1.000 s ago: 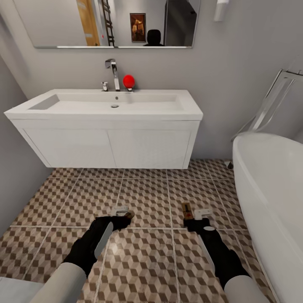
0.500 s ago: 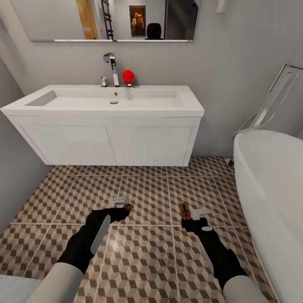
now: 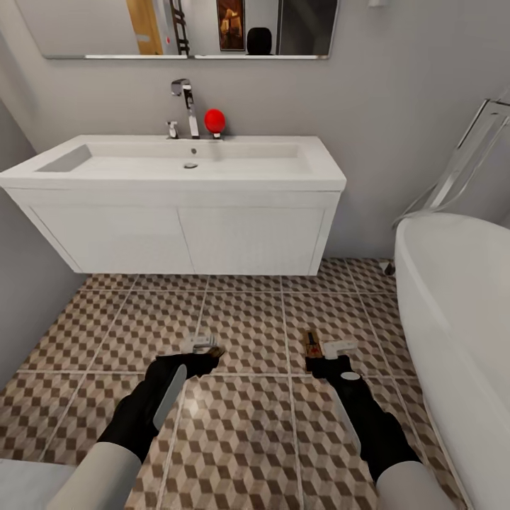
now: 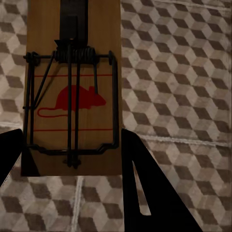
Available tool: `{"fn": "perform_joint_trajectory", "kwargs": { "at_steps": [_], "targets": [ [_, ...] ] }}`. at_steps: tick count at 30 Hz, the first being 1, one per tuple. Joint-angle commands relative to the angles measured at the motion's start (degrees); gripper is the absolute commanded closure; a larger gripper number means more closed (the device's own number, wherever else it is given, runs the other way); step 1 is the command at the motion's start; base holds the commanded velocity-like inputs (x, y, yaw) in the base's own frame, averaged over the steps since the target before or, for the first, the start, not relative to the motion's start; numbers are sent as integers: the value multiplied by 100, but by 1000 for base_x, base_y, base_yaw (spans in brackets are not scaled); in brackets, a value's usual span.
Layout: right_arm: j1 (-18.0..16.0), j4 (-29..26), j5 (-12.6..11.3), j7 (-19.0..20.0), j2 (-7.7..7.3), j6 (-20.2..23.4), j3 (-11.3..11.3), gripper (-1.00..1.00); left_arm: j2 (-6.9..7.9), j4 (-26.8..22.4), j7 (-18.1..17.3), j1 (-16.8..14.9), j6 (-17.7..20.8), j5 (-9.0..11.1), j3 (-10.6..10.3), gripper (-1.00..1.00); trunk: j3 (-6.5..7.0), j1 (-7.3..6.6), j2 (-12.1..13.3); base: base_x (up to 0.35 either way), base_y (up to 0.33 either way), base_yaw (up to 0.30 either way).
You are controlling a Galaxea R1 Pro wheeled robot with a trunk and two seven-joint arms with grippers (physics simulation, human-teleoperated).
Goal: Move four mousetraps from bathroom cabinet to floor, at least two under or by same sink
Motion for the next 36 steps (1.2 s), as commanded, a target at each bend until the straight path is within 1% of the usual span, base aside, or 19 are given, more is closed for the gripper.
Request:
{"fn": "perform_joint_trajectory", "kwargs": {
  "at_steps": [1, 5, 9, 36],
  "targets": [
    [-1, -148, 24, -11, 0, 156, 9, 100, 1, -2, 53, -3, 20, 60, -9, 100, -14, -1, -2, 0, 0, 0],
    [-1, -503, 17, -11, 0, 762, 9, 100, 0, 3, 55, -3, 22, 60, -9, 100, -51, -1, -2, 0, 0, 0],
    [-2, -615, 16, -11, 0, 969, 9, 100, -1, 3, 55, -3, 21, 60, -9, 100, -87, -1, -2, 0, 0, 0],
    [-1, -645, 7, -11, 3, 1034, 9, 100, -3, -4, 55, -3, 22, 60, -14, 100, -335, -1, -2, 0, 0, 0]
  ]
}}
